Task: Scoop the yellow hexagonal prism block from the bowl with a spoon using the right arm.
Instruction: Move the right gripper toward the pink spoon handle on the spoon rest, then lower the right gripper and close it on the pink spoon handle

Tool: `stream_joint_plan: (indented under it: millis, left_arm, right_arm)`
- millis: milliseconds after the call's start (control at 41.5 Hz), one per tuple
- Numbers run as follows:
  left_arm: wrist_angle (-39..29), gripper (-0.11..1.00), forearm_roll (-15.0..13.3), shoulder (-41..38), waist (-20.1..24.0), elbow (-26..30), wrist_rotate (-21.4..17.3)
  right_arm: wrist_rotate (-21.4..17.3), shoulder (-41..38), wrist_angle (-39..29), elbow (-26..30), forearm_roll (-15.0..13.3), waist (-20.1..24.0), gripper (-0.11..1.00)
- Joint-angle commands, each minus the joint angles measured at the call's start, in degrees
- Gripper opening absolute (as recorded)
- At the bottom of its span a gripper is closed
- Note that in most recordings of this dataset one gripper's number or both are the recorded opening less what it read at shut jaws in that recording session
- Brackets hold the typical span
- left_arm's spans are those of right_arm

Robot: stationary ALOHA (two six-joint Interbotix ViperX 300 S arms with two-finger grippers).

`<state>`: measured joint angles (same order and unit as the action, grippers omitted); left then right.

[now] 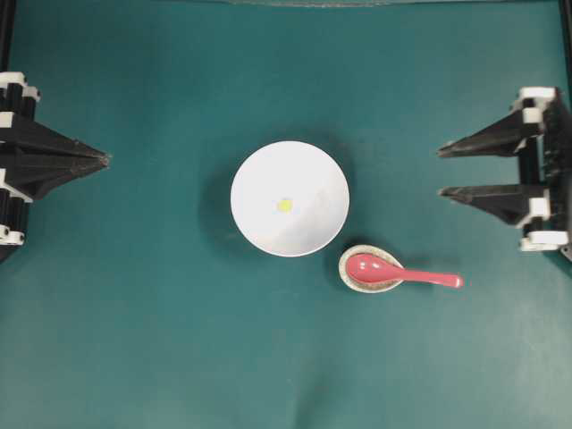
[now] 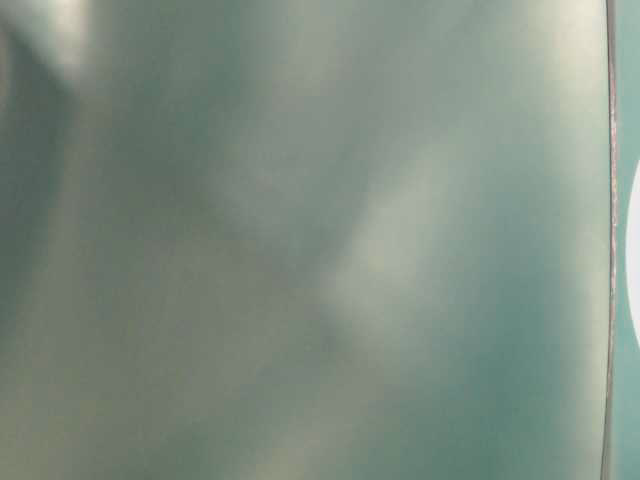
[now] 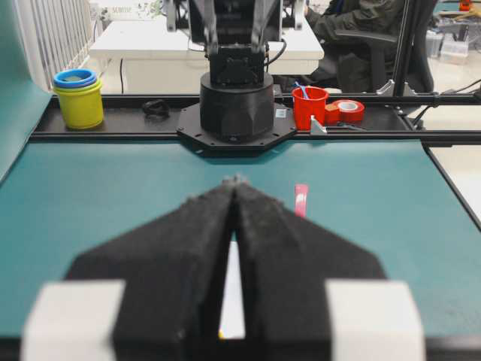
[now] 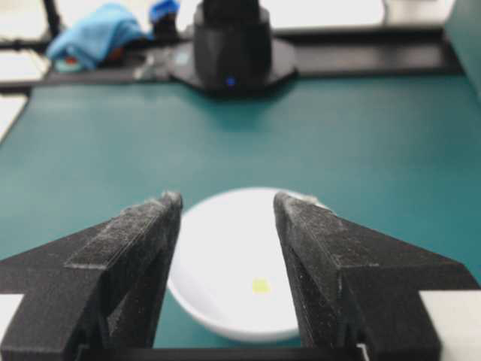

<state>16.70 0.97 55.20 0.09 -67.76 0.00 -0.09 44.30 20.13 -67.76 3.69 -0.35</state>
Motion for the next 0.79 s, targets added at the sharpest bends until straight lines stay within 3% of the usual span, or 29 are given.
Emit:
stream_joint_plan:
  millis: [0, 433, 674, 770]
  left_arm:
    - [0.5, 0.00, 0.1, -0.5, 0.0, 1.0, -0.1]
    - [0.3, 0.00, 0.1, -0.5, 0.0, 1.0, -0.1]
    - [0.1, 0.00, 0.1, -0.6, -0.1, 1.0, -0.2]
    - [0.0, 0.00, 0.1, -0.6, 0.0, 0.9, -0.2]
  right_arm:
    - [-0.1, -3.4, 3.7, 0.0, 1.1, 0.4, 0.58]
    - [-0.1, -21.1, 22.5, -3.0, 9.2, 10.3, 0.58]
    - [-0.1, -30.1, 34.4, -6.0, 20.3, 18.6, 0.58]
    - [-0.1, -33.3, 37.4, -6.3, 23.5, 21.6, 0.58]
